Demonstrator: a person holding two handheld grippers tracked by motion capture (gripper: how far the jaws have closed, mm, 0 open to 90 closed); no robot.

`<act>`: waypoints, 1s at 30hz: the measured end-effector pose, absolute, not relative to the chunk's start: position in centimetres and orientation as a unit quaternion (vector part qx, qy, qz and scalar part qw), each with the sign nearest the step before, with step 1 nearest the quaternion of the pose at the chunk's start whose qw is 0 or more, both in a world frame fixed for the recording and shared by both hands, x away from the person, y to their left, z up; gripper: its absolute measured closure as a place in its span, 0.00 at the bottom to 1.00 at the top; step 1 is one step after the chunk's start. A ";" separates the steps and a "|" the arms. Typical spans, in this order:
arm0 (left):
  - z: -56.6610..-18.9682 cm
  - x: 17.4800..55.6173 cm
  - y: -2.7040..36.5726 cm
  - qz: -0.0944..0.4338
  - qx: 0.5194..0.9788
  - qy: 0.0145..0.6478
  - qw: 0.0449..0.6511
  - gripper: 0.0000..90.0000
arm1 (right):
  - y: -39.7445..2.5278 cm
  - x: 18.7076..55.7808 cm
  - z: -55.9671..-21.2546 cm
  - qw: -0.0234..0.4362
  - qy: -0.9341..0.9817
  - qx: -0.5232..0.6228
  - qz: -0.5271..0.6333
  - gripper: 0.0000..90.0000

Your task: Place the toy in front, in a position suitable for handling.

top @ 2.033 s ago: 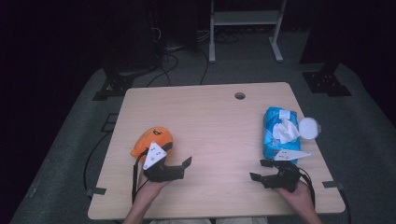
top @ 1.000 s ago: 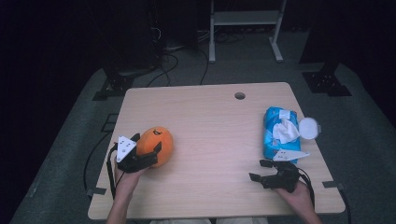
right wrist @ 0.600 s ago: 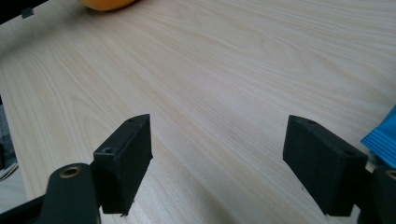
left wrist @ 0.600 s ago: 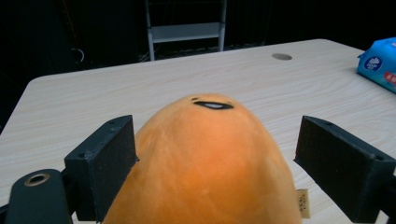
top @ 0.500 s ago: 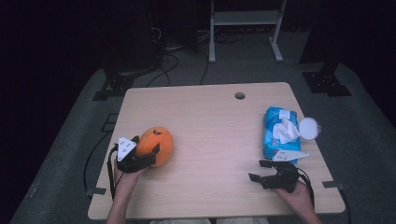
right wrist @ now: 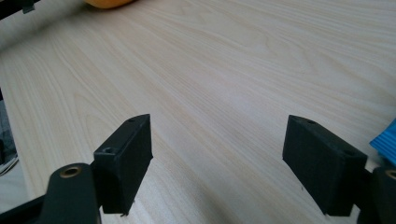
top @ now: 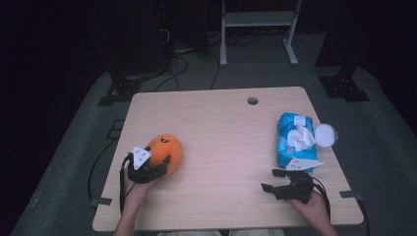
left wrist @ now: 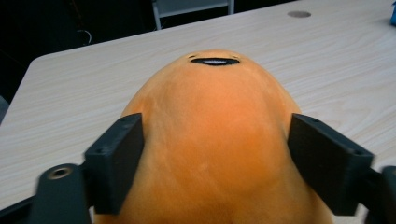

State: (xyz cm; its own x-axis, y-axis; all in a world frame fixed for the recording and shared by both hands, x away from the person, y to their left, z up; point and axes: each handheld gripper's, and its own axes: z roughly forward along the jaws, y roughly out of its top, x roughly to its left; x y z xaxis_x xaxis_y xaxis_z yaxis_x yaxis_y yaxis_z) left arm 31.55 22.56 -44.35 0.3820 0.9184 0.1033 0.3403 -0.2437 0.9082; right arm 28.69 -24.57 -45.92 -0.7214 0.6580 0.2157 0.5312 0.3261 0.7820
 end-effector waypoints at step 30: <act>-41.9 30.5 23.1 0.321 0.680 0.452 0.480 0.61 | -24.8 28.6 -45.7 0.070 0.805 0.366 0.462 0.25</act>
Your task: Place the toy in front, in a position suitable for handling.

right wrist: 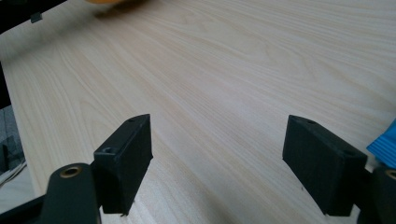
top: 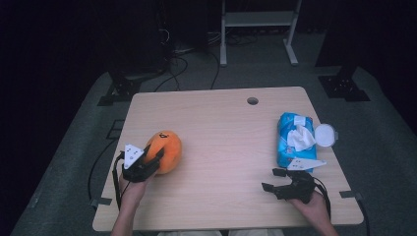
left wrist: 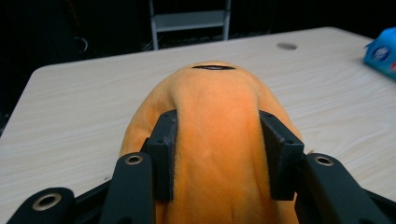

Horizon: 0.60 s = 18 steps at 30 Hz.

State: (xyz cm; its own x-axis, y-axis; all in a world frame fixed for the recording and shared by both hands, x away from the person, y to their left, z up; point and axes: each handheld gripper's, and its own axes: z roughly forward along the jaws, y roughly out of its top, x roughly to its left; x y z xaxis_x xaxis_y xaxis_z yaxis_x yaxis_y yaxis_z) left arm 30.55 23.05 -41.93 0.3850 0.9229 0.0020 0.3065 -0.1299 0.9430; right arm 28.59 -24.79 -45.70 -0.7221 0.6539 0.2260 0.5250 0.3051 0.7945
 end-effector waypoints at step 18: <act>-40.5 28.9 15.3 0.242 0.720 0.351 0.548 0.60 | -24.9 28.8 -45.8 0.071 0.804 0.370 0.460 0.25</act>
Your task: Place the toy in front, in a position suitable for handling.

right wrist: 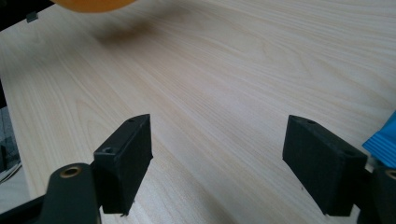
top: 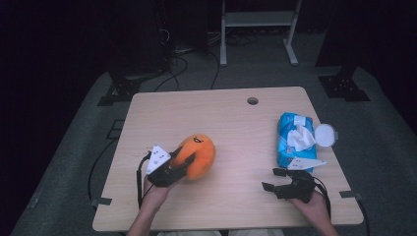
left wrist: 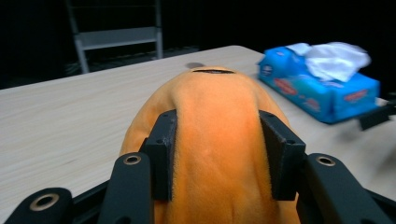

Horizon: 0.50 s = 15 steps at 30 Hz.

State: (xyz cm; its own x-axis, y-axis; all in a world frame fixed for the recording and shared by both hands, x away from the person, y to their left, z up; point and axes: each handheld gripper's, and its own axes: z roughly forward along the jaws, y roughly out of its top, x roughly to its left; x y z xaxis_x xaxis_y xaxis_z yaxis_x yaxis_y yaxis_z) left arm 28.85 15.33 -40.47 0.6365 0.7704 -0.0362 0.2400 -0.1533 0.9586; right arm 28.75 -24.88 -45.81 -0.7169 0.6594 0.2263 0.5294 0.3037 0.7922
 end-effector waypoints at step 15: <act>-42.2 28.2 9.6 0.197 0.762 0.292 0.544 0.59 | -25.2 28.8 -45.6 0.075 0.803 0.372 0.460 0.25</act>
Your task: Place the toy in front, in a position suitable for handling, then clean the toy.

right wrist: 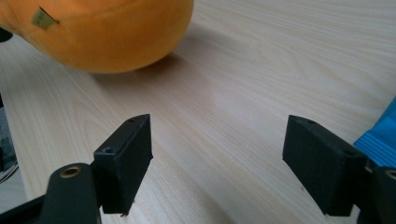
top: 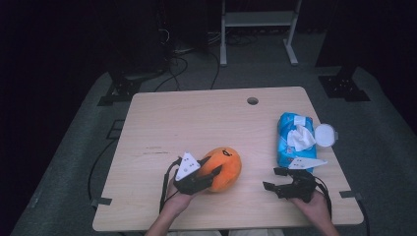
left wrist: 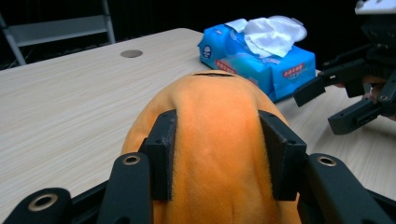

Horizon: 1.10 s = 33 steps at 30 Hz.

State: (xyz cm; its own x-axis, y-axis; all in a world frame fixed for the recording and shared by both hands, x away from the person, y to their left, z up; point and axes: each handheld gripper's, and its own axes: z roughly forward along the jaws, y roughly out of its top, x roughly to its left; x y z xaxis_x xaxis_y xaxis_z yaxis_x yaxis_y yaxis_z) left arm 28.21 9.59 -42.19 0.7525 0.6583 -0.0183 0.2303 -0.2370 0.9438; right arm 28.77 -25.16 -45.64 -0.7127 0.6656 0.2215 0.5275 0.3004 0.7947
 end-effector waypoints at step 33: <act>-43.4 28.0 10.2 0.188 0.760 0.286 0.553 0.15 | -26.4 28.6 -44.7 0.093 0.784 0.380 0.481 0.25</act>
